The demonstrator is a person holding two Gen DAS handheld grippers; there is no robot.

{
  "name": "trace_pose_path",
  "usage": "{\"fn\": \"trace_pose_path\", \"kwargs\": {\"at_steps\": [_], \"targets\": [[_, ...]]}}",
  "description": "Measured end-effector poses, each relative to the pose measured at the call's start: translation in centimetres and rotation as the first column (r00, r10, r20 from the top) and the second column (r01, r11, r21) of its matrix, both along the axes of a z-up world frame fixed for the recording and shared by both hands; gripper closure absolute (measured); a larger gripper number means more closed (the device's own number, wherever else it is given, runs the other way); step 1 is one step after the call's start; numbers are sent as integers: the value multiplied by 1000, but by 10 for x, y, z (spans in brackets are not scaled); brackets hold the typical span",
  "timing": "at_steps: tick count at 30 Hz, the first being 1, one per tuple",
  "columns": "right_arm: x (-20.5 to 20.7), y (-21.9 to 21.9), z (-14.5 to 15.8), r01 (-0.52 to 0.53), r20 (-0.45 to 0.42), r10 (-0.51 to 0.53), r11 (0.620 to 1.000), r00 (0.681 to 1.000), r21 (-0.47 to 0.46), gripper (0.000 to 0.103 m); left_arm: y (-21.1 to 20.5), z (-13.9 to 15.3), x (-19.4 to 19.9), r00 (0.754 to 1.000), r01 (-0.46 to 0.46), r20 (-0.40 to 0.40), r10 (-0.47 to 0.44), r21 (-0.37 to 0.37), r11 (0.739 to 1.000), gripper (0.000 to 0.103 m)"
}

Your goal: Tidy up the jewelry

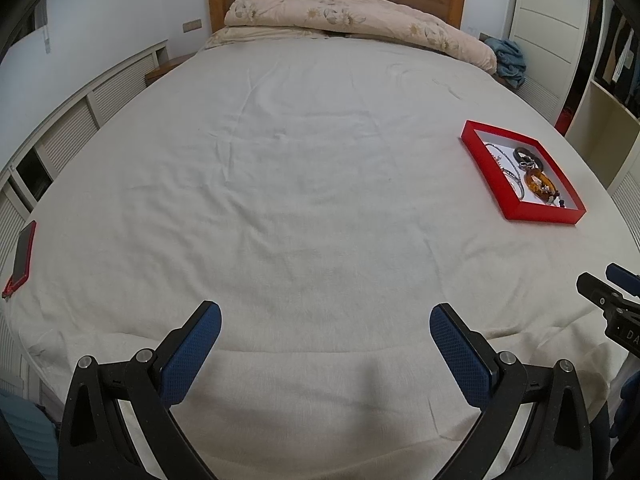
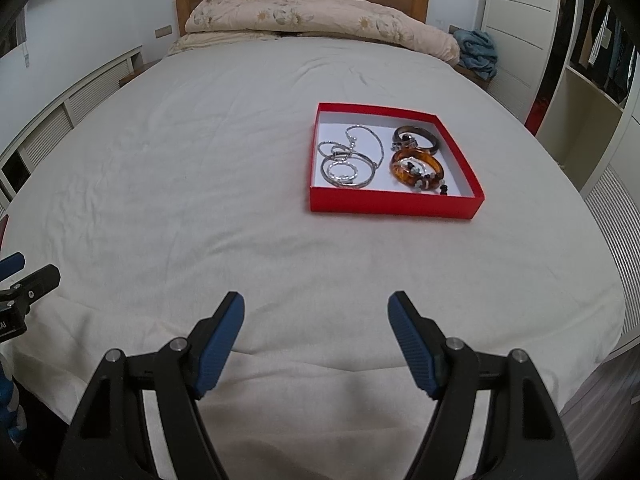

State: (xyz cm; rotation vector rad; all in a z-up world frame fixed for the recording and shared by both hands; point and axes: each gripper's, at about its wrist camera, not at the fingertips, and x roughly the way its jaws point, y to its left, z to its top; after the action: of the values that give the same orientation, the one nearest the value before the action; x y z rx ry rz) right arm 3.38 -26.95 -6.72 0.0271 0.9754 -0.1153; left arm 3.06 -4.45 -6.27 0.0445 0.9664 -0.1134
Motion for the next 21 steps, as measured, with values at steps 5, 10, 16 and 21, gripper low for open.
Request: {"fn": "trace_pose_path", "kwargs": {"at_steps": [5, 10, 16, 21], "targets": [[-1, 0, 1, 1, 2, -1, 1000, 1000, -1, 30, 1, 2, -2, 1000, 0, 4, 0, -1, 1000, 1], [-2, 1, 3, -2, 4, 2, 1000, 1000, -3, 30, 0, 3, -3, 1000, -3, 9, 3, 1, 1000, 1], [-2, 3, 5, -3, 5, 3, 1000, 1000, -5, 30, 1, 3, -3, 1000, -7, 8, 8, -3, 1000, 1], [-2, 3, 5, -4, 4, 4, 1000, 1000, -5, 30, 1, 3, -3, 1000, -10, 3, 10, -3, 1000, 1]]}}
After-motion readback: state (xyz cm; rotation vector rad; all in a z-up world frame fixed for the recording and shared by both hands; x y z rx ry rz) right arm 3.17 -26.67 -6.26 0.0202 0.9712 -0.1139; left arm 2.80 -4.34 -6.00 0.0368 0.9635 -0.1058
